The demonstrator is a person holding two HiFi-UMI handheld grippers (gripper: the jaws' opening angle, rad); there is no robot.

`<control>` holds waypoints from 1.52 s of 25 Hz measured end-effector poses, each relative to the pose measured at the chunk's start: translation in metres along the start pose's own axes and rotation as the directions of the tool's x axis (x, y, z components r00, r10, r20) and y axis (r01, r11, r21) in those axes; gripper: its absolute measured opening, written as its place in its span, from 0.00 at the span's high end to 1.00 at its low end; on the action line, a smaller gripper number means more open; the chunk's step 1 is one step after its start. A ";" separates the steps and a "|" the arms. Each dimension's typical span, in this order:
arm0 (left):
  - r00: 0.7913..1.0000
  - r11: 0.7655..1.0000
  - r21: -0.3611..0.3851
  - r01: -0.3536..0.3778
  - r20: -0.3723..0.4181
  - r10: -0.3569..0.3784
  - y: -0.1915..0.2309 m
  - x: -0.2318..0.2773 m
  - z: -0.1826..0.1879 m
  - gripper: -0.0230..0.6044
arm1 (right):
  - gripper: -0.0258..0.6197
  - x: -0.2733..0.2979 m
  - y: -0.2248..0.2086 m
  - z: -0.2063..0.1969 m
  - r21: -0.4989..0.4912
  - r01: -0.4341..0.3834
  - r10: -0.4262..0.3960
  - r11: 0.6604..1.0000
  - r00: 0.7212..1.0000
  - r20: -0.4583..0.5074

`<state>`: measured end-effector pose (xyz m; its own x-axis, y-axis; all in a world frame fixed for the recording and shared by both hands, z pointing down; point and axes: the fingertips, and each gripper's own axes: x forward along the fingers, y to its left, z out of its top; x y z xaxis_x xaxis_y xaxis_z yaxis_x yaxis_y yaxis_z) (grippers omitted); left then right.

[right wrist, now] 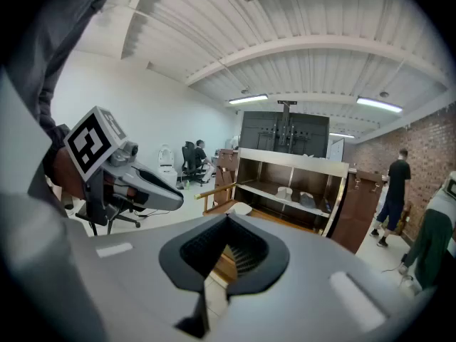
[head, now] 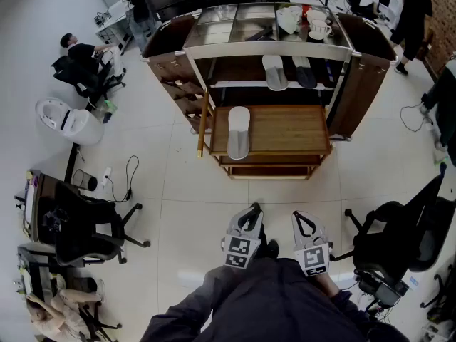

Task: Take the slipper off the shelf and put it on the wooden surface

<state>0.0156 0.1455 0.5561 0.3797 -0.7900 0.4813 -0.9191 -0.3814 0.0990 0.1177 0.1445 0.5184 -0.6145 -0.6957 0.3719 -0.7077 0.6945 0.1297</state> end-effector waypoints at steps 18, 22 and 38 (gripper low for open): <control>0.959 0.983 0.050 -0.179 -0.216 0.185 0.276 0.290 -0.009 0.66 | 0.96 0.192 -0.123 0.033 -0.018 0.079 -0.081 0.997 0.984 -0.162; 0.934 0.982 0.025 -0.188 -0.304 0.186 0.301 0.333 -0.036 0.68 | 0.96 0.220 -0.132 0.041 -0.002 0.083 -0.081 0.997 0.970 -0.228; 0.974 0.991 -0.089 -0.100 -0.214 0.079 0.348 0.344 0.047 0.92 | 0.96 0.285 -0.157 0.059 0.024 0.115 -0.106 0.993 0.963 -0.248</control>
<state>-0.1685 -0.2819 0.7149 0.2750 -0.6966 0.6626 -0.9580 -0.2566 0.1278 0.0325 -0.1736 0.5499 -0.4304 -0.6979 0.5725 -0.7819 0.6051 0.1499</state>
